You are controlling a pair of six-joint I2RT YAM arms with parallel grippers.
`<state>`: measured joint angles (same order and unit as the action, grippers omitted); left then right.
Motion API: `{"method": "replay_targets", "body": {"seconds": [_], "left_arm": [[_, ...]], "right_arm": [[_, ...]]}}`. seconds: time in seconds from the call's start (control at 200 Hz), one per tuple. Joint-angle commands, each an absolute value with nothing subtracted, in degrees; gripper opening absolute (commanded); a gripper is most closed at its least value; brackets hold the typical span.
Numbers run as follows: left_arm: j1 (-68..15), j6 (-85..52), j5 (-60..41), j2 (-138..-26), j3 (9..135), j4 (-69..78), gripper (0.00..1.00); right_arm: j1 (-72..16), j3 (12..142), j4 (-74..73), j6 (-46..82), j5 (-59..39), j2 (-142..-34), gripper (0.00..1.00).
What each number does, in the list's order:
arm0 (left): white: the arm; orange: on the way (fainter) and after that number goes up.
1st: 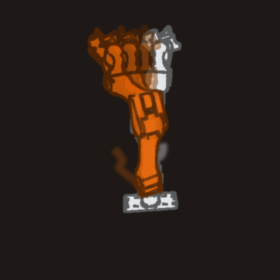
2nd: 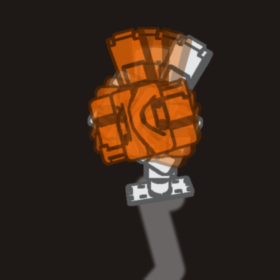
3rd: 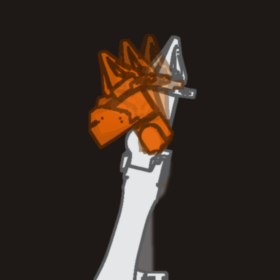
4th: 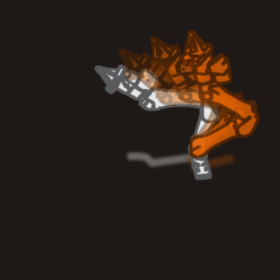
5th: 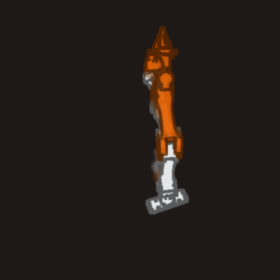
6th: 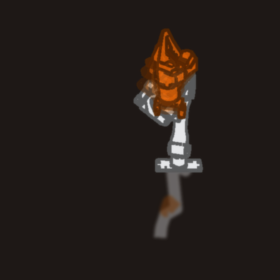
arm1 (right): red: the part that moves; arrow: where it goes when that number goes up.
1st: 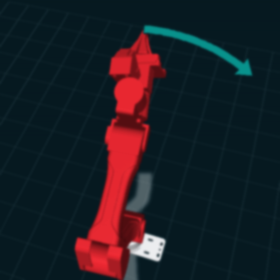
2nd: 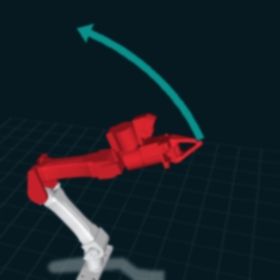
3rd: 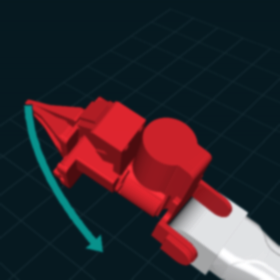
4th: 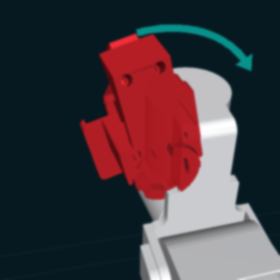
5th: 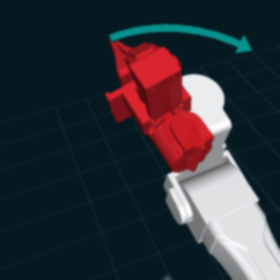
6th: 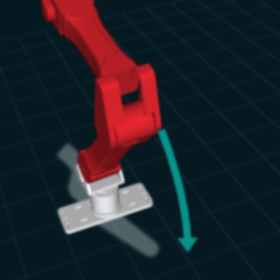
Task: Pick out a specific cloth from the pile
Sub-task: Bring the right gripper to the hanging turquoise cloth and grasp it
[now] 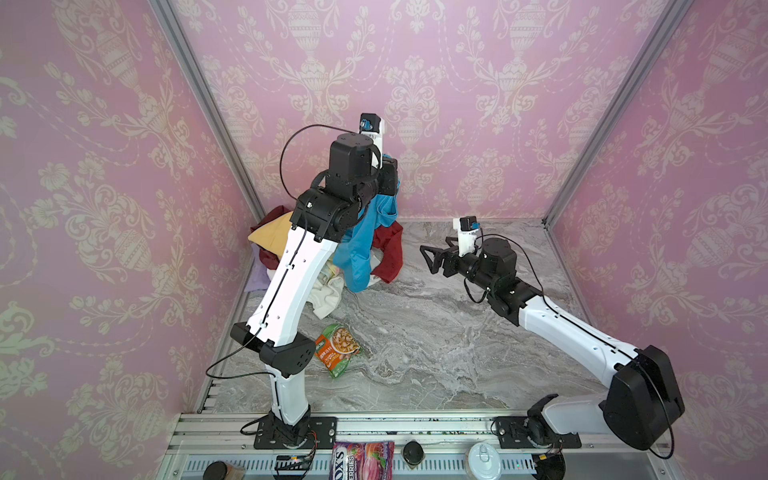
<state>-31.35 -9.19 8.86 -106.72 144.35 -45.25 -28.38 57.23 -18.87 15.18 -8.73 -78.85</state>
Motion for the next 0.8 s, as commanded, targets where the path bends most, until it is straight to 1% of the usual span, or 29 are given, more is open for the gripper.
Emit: {"method": "replay_targets", "body": {"seconds": [0.0, 0.235, 0.485, 0.59, 0.655, 0.686, 0.716, 0.796], "left_arm": [[-33.61, -6.62, 7.26, -105.98, 145.73, -46.18, 0.00], [-36.23, -6.41, 7.02, -104.88, 144.80, -47.48, 0.00], [-37.63, -7.72, 5.63, -103.08, 140.72, -46.68, 0.00], [-38.05, -8.17, 5.27, -102.55, 139.72, -46.74, 0.00], [-38.12, -8.48, 5.04, -102.09, 139.18, -46.72, 0.00], [-38.06, -8.65, 4.92, -101.84, 138.85, -46.66, 0.00], [-38.14, -8.82, 4.88, -101.63, 138.51, -46.58, 0.00], [-38.14, -9.01, 5.25, -101.26, 137.99, -46.65, 0.00]], "right_arm": [[-29.84, 59.48, -24.94, 12.91, -10.07, -79.79, 1.00], [-32.37, 60.60, -31.11, 11.59, -10.86, -82.66, 1.00], [-34.59, 62.16, -42.26, 11.33, -6.11, -89.50, 1.00], [-35.73, 65.13, -44.47, 9.01, -5.87, -93.64, 1.00], [-36.65, 66.79, -44.59, 6.84, -3.46, -96.21, 1.00], [-36.95, 68.53, -45.45, 6.17, -2.02, -97.20, 0.97], [-37.29, 68.75, -47.13, 6.06, 0.03, -97.92, 0.92], [-37.72, 67.77, -53.43, 7.45, 4.43, -99.20, 0.71]]}}
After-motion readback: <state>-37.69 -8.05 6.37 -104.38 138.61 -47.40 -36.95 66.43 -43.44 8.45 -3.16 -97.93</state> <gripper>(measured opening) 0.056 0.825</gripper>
